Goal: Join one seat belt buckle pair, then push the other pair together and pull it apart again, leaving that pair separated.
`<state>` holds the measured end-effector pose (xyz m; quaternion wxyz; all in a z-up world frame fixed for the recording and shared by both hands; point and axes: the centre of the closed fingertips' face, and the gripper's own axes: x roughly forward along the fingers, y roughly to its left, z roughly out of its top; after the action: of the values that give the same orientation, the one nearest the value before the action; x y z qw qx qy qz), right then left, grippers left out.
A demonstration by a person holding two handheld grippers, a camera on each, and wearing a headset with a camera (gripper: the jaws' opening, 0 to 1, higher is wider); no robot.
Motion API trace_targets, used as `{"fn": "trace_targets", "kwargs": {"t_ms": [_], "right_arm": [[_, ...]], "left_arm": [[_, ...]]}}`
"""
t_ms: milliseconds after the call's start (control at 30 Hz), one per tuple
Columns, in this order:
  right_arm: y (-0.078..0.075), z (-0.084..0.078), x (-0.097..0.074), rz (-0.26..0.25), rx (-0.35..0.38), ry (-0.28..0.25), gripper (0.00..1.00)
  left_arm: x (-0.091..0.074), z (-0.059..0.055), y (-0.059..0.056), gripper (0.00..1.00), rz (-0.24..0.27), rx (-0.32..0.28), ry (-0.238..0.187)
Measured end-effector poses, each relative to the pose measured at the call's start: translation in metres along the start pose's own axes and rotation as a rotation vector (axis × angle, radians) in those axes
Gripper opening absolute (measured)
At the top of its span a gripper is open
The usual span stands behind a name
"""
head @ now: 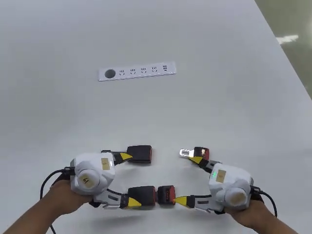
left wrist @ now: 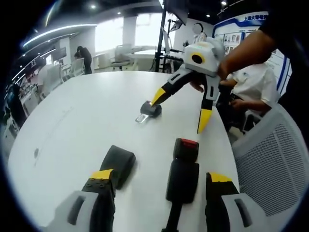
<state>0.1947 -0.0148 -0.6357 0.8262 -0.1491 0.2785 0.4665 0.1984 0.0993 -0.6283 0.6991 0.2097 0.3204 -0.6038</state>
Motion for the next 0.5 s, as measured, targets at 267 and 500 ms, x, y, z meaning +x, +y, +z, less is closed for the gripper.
{"fn": "trace_targets", "kwargs": {"t_ms": [267, 500], "right_arm": [[-0.039, 0.001, -0.010, -0.043, 0.018, 0.015, 0.73], [-0.060, -0.010, -0.007, -0.034, 0.045, 0.048, 0.74]], "left_arm": [[-0.007, 0.010, 0.027, 0.79, 0.028, 0.021, 0.005], [0.000, 0.002, 0.054, 0.74, 0.017, 0.037, 0.036]]}}
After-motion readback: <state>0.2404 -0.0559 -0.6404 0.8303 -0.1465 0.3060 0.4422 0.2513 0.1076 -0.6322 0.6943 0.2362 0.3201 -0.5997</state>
